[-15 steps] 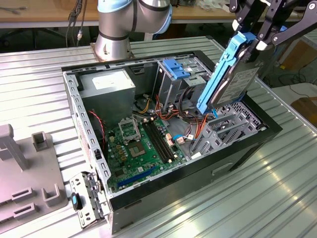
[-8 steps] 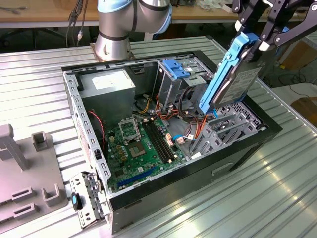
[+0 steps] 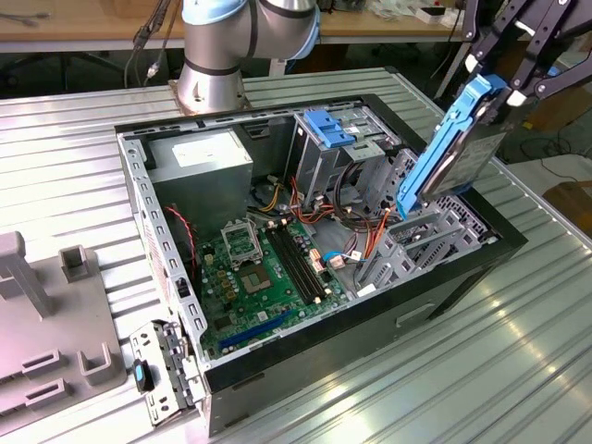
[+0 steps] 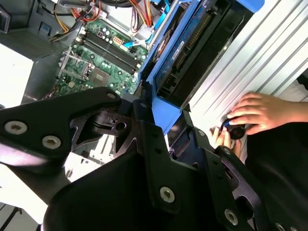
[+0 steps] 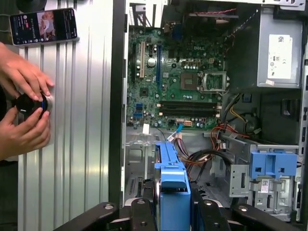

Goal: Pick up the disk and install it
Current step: 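Insert the disk into the insertion slot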

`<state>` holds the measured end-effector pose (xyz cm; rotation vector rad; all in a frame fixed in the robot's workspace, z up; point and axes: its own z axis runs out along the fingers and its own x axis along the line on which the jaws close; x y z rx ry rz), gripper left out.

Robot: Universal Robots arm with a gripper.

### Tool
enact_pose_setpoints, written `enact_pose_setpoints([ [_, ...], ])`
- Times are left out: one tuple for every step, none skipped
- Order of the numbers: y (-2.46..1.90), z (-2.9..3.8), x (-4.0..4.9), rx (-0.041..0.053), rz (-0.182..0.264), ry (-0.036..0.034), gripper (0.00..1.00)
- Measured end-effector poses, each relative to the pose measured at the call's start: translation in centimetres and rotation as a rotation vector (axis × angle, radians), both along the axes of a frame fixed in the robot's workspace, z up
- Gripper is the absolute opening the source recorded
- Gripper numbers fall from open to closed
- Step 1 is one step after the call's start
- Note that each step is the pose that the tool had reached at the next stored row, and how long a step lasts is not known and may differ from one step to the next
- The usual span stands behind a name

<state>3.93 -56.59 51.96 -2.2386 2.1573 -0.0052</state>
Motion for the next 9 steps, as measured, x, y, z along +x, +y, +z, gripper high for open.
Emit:
enact_pose_setpoints([
  [0.0,-0.31,0.23,0.0001,-0.001,0.0001,0.37],
  [0.0,-0.63,0.34,0.0003,-0.004,0.0001,0.37],
  [0.0,-0.99,0.47,0.0003,-0.006,0.0001,0.37],
  [0.0,-1.33,0.71,0.0003,-0.008,0.0,0.37],
  [0.0,-1.45,0.77,0.0002,-0.008,0.0001,0.37],
  [0.0,-1.66,0.9,0.0003,-0.01,0.0001,0.37],
  [0.0,-1.85,0.99,0.0003,-0.026,0.0,0.37],
  [0.0,-1.96,1.03,0.0002,-0.04,0.0001,0.37],
  [0.0,-2.04,1.07,0.0002,-0.047,0.0001,0.37],
])
